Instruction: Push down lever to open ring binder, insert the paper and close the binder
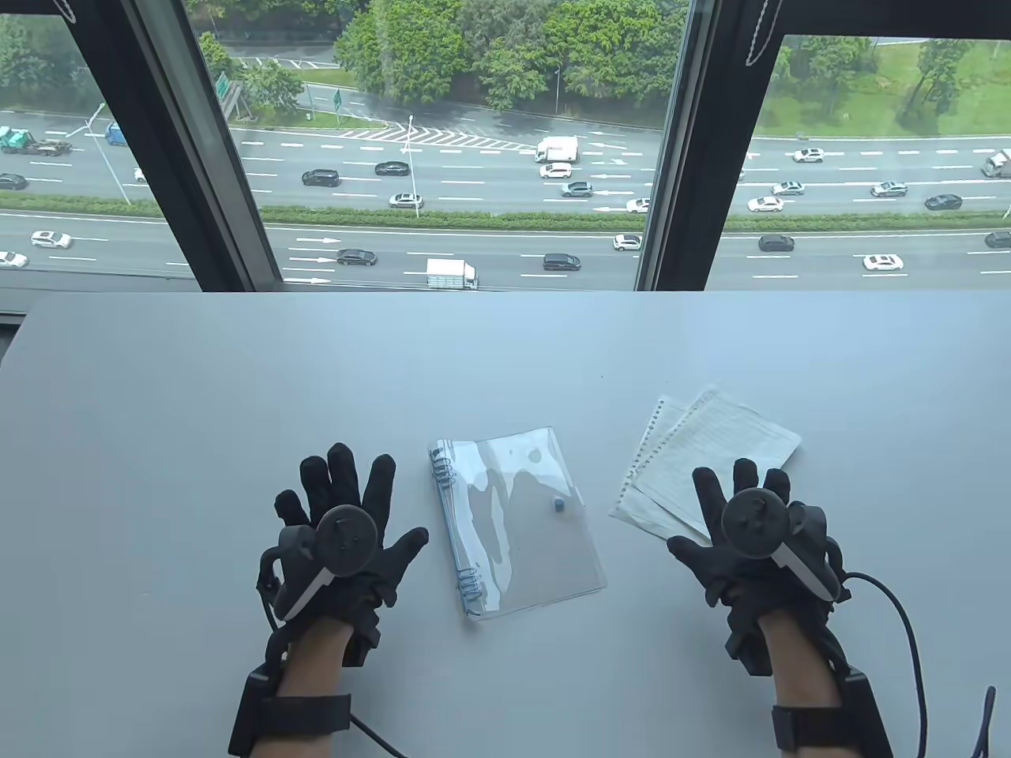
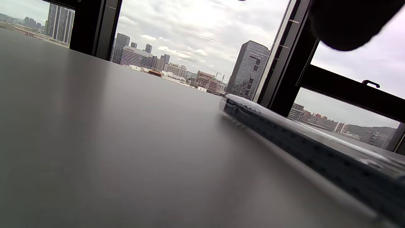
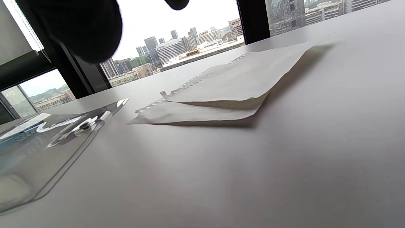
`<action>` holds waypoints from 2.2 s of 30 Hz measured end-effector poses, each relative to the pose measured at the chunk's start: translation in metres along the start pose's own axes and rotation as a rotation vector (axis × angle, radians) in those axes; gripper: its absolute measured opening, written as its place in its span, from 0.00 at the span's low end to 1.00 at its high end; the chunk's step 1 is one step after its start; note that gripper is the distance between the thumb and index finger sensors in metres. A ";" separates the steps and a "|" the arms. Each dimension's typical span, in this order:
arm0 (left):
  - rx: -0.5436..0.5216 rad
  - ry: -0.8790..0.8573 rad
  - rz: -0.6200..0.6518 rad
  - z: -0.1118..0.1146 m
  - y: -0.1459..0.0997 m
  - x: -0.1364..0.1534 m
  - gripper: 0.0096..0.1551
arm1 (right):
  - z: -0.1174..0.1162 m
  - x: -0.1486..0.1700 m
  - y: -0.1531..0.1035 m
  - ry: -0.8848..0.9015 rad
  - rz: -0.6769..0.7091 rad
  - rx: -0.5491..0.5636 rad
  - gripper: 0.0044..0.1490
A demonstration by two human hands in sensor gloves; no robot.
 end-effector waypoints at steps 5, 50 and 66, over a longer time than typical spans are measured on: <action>0.016 0.009 0.010 0.005 0.001 -0.004 0.57 | 0.001 -0.004 -0.003 0.009 0.008 0.002 0.57; 0.120 0.172 -0.212 0.053 0.037 -0.047 0.45 | -0.007 -0.018 0.002 0.002 0.055 -0.015 0.56; 0.120 0.035 -0.263 0.052 0.035 -0.034 0.34 | -0.007 -0.019 0.001 0.000 0.066 0.006 0.56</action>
Point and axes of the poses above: the tracker on the back of each hand, its own x axis roughly to the little-finger side, its own y axis roughly from the wrist to the fingertips, z = x × y, the point moved 5 cm from there along y, roughly from the wrist to the fingertips, and after that the axes turned 13 degrees about -x, right-handed, at the moved point
